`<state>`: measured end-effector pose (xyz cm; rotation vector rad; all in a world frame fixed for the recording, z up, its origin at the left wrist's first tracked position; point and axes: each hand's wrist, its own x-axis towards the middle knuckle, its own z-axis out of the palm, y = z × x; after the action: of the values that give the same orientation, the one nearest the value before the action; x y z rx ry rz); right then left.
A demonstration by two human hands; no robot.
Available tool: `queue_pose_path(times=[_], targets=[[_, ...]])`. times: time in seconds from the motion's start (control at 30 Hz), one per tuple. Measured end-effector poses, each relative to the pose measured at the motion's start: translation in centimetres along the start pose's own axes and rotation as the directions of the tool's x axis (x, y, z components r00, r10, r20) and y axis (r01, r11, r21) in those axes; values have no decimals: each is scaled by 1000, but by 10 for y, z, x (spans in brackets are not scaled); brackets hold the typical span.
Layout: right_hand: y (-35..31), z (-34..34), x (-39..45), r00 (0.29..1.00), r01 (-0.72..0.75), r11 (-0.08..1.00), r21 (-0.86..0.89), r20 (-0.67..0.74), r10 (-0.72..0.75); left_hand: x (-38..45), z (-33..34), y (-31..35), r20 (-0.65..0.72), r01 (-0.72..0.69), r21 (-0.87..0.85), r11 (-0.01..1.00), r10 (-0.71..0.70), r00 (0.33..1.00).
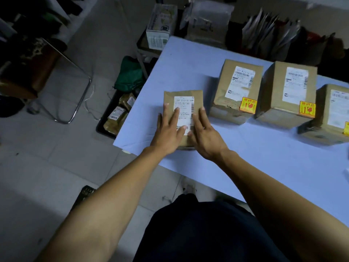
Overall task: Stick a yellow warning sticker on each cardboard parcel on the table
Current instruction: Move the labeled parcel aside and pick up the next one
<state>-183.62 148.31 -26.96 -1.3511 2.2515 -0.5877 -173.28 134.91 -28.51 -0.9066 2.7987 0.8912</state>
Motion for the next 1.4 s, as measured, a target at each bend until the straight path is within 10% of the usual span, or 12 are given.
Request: queue_pose_path(times=[0.27, 0.43, 0.63, 1.07, 1.4], targets=[[6, 23, -9, 972, -154, 956, 248, -136, 192, -14, 5, -10, -66, 90, -292, 952, -113, 991], [10, 26, 23, 824, -359, 458, 813, 46, 565, 6, -5, -19, 95, 305, -791, 531, -386, 918], [15, 28, 31, 875, -345, 337, 876, 169, 454, 6, 5, -20, 172, 309, -867, 390, -348, 922], [7, -76, -28, 893, -107, 300, 948, -41, 448, -10, -48, 86, 51, 108, -923, 370, -160, 986], [73, -137, -140, 757, 33, 319, 947, -232, 611, -13, -8, 228, 107, 60, -888, 457, 78, 991]])
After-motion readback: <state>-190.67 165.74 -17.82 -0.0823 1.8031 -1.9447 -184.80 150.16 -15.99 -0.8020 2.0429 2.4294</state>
